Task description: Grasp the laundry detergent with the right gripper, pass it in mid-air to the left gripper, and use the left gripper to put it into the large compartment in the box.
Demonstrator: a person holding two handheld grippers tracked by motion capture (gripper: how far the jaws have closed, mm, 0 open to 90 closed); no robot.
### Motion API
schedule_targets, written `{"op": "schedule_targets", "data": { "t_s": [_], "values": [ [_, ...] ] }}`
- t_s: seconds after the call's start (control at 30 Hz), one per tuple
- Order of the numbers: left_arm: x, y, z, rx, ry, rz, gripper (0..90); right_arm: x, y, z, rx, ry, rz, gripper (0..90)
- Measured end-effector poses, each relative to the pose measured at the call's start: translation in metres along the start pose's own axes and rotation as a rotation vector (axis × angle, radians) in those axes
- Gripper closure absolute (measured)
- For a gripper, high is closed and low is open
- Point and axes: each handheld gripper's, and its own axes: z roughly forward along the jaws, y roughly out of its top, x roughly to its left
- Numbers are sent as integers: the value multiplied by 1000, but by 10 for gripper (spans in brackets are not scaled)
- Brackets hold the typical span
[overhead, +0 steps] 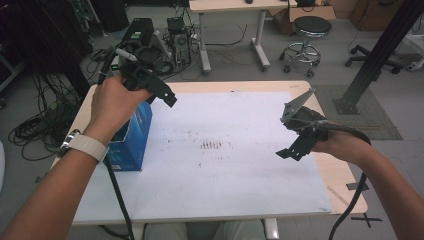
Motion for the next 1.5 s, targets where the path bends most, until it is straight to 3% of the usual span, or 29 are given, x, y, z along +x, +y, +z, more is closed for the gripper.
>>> {"op": "schedule_targets", "data": {
  "t_s": [0.23, 0.4, 0.77, 1.37, 1.5],
  "values": [
    [-20, 10, 9, 3, -35, 92, 68, -1, 4, 1, 12, 9, 0, 31],
    [-34, 18, 18, 32, -75, 178, 69, -3, 7, 2, 29, 17, -4, 32],
    [-53, 29, 34, 45, -118, 324, 69, -7, 12, 4, 49, 34, -6, 34],
    [-69, 41, 56, 77, -181, 477, 70, -18, 22, 5, 64, 41, -9, 35],
    [-73, 46, 58, 71, -195, 492, 71, -18, 23, 6, 68, 44, -11, 35]
  ]
}}
